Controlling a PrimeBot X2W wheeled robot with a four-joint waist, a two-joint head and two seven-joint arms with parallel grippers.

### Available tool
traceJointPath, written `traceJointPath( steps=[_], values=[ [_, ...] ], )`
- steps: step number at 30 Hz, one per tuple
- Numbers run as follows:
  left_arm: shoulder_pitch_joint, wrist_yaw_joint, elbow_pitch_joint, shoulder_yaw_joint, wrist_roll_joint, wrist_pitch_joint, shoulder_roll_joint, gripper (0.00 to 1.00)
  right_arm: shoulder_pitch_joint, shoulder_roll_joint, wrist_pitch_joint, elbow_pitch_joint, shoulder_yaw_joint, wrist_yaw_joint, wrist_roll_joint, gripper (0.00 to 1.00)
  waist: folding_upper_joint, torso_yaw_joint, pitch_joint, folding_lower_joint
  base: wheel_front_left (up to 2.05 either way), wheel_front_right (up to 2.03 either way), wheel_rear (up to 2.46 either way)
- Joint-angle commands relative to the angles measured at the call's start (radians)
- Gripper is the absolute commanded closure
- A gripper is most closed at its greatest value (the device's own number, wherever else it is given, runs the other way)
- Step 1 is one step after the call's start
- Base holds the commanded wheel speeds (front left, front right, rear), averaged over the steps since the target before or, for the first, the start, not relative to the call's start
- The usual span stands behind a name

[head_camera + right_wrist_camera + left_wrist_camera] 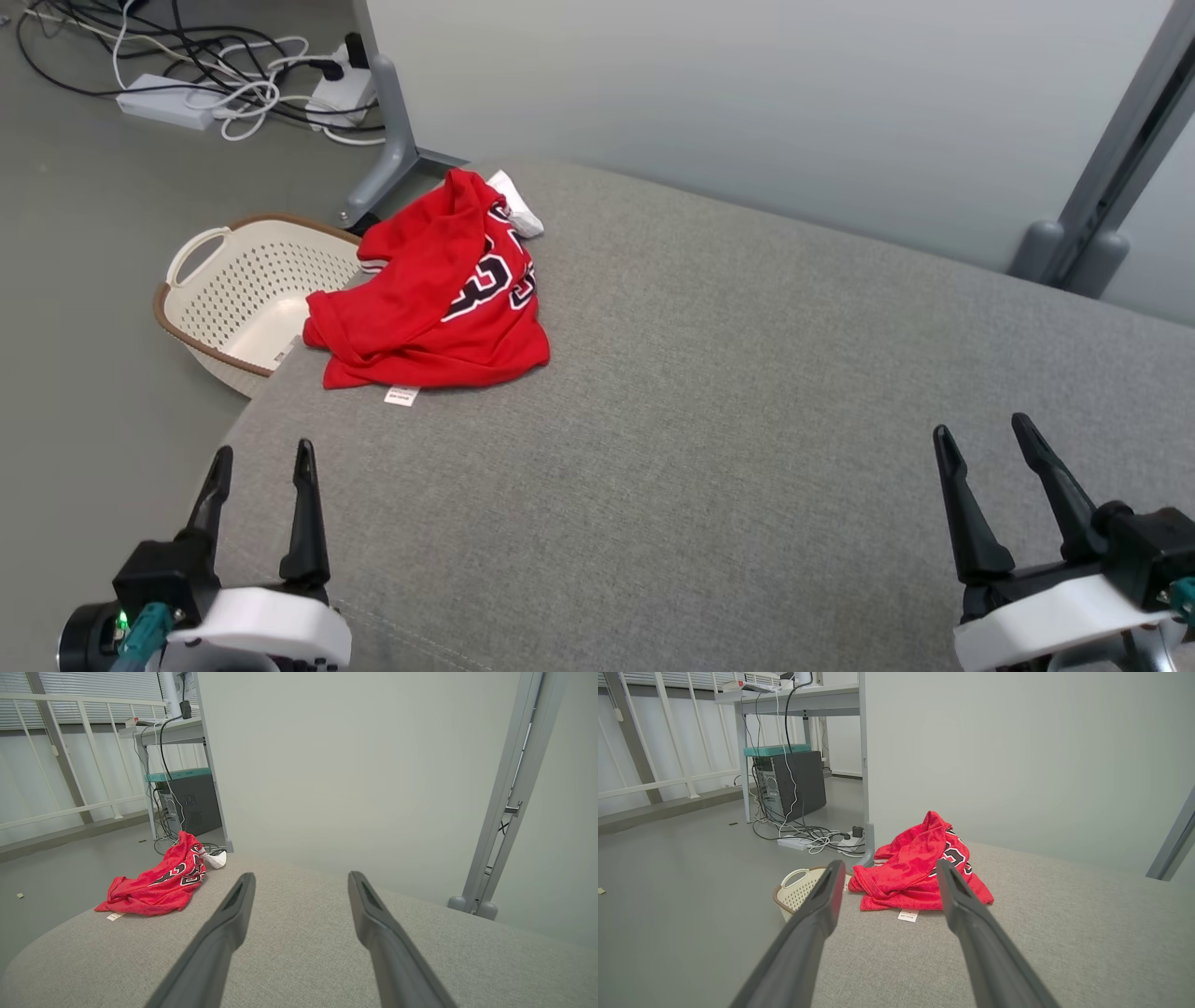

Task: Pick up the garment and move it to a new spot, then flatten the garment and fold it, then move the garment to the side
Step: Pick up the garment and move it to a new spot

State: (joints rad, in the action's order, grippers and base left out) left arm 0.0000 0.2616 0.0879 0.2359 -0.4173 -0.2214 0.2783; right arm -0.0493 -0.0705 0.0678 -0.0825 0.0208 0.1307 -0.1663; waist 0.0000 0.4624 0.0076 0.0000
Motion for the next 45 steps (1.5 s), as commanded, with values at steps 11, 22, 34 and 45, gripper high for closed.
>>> traceJointPath(
  steps=[11,22,34,45],
  values=[
    [-0.256,-0.031,0.059,-0.053,-0.031,-0.027,-0.012,0.00,0.126,-0.060,-0.043,-0.067,0.033,0.000,-0.002,0.00,0.0000,-0.127,0.213,0.0000,0.00,0.00,0.00],
    [-0.564,-0.166,0.484,-0.064,-0.123,0.026,-0.016,0.00,0.231,-0.094,-0.016,-0.067,0.061,0.000,-0.028,0.00,0.0000,-0.266,0.397,0.0000,0.00,0.00,0.00],
    [-0.723,-0.214,0.942,-0.060,-0.186,0.237,-0.015,0.26,0.287,-0.103,0.028,-0.023,0.084,0.000,-0.042,0.00,0.0000,-0.326,0.449,0.0000,0.00,0.00,0.00],
    [-0.774,-0.210,1.015,-0.052,-0.164,0.092,0.007,1.00,0.272,-0.105,0.038,0.007,0.069,0.000,-0.031,0.00,0.0000,-0.322,0.401,0.0000,0.00,0.00,0.00]
  ],
)
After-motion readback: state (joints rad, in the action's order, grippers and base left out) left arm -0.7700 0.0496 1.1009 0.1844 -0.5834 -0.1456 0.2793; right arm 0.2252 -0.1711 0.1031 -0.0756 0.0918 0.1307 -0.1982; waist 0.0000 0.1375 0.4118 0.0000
